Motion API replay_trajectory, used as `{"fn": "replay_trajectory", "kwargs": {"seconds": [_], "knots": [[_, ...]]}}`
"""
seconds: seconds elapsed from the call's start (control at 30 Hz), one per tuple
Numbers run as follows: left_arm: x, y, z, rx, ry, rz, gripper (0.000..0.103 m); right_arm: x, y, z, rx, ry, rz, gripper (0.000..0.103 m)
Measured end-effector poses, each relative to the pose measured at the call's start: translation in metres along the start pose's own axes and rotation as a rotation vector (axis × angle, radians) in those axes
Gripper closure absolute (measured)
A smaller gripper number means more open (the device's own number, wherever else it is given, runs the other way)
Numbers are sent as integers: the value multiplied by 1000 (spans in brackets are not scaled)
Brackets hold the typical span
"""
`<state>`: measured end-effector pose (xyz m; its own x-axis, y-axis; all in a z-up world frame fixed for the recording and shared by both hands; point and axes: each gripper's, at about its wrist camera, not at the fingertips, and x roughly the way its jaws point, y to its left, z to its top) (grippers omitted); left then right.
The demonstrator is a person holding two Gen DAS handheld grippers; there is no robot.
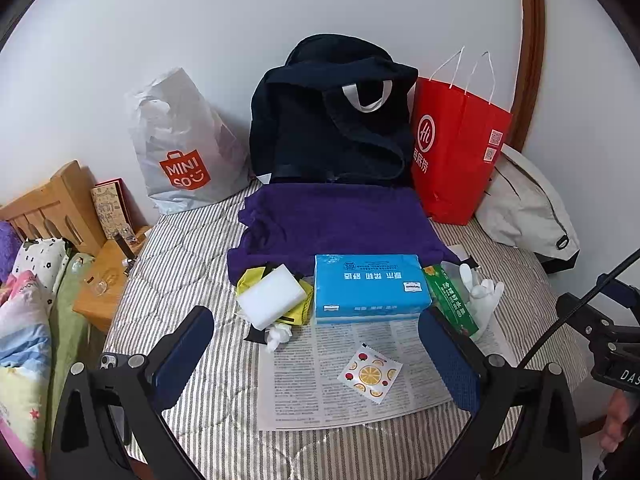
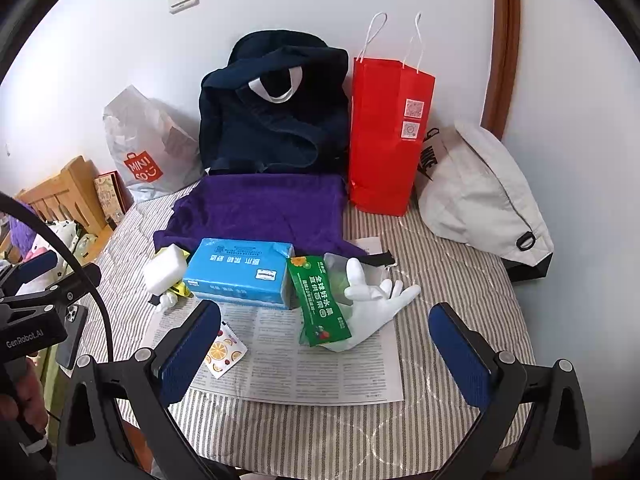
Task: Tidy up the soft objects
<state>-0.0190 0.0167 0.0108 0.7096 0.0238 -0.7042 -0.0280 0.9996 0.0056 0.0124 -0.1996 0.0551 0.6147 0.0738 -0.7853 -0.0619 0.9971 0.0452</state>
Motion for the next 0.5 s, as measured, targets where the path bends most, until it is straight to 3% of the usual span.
{"fn": "replay_trajectory", "kwargs": {"seconds": [0.5], "knots": [[-4, 0, 1, 7, -4, -3, 0, -7, 1, -2, -4, -13, 4, 1]]}}
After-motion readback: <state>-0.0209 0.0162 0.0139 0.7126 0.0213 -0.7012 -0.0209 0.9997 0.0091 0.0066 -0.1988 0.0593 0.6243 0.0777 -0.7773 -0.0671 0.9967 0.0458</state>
